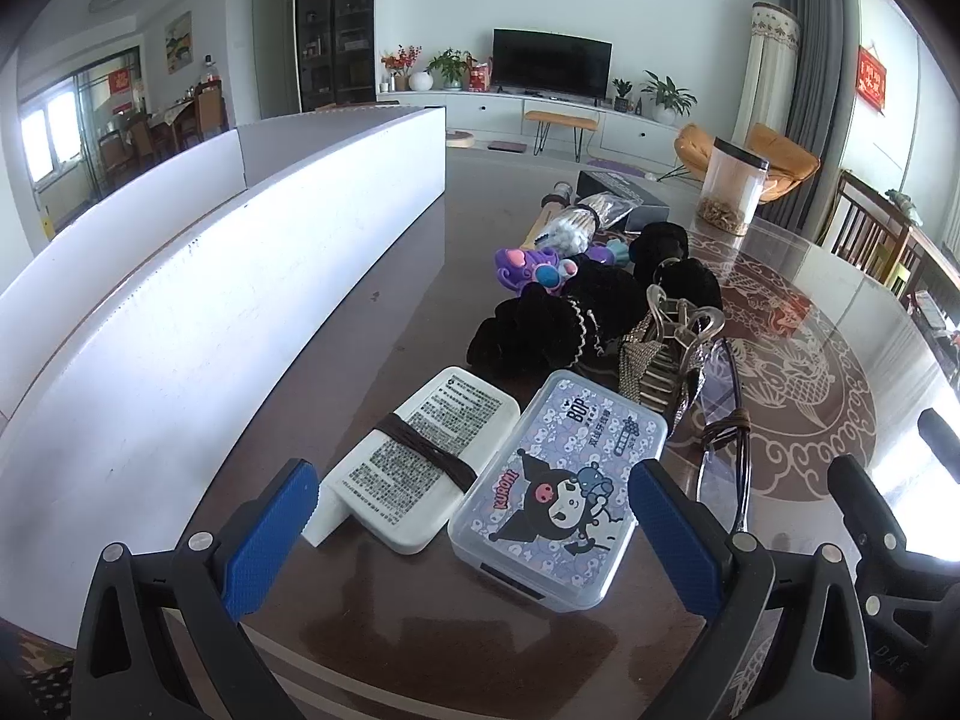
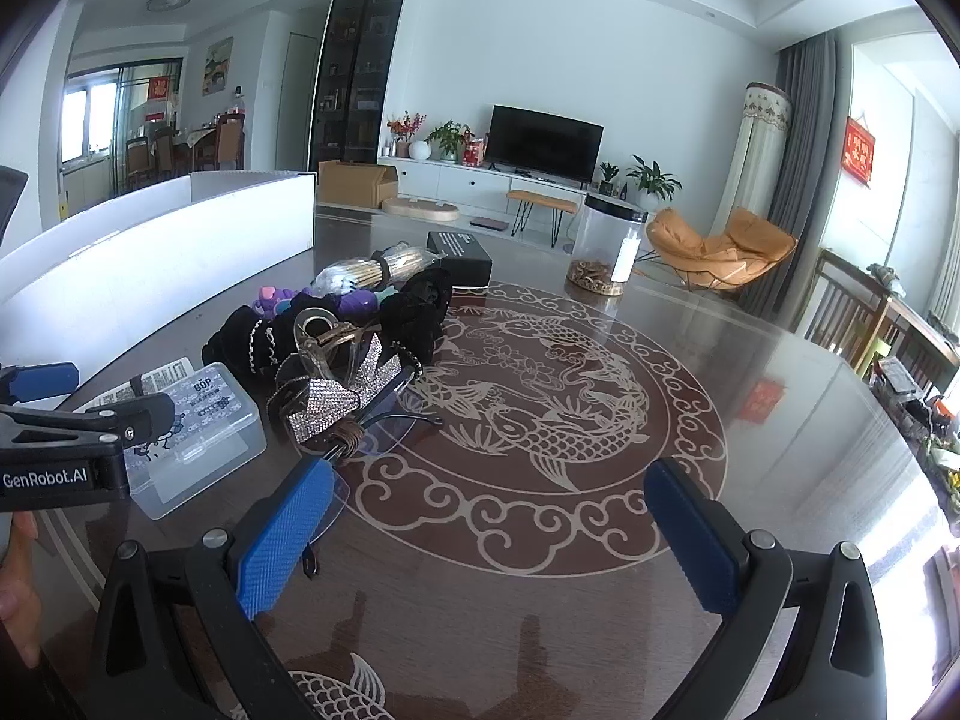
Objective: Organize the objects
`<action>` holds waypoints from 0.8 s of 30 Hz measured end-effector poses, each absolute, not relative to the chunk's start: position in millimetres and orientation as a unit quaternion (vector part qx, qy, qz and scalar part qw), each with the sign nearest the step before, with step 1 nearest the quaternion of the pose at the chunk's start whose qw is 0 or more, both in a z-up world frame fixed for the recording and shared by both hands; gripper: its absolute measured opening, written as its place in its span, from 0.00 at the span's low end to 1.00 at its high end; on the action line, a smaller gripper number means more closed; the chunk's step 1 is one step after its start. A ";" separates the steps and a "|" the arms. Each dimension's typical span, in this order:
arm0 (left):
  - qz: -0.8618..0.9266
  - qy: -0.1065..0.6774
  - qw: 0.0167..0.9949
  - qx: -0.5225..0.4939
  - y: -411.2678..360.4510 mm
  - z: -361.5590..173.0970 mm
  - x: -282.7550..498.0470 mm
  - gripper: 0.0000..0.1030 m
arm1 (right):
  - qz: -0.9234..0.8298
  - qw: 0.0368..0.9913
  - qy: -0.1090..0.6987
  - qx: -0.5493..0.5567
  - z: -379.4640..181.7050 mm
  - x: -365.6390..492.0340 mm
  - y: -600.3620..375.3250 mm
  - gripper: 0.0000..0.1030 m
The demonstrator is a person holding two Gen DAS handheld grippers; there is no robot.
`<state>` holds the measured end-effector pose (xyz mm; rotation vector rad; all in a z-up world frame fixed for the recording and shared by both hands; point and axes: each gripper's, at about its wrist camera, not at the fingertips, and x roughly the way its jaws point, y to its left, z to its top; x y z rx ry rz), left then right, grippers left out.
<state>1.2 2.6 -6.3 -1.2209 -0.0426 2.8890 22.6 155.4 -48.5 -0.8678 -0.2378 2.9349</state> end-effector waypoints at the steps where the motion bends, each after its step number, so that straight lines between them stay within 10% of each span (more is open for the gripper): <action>1: 0.921 -0.011 0.001 -0.389 3.0 -6.6 1.6 1.00 | 0.955 0.036 -0.077 -0.283 -49.5 21.9 155.3 1.00; 24: 0.908 -0.026 -0.007 -0.419 -9.2 -13.8 -4.9 1.00 | 0.948 0.042 -0.082 -0.304 -52.8 18.3 157.0 1.00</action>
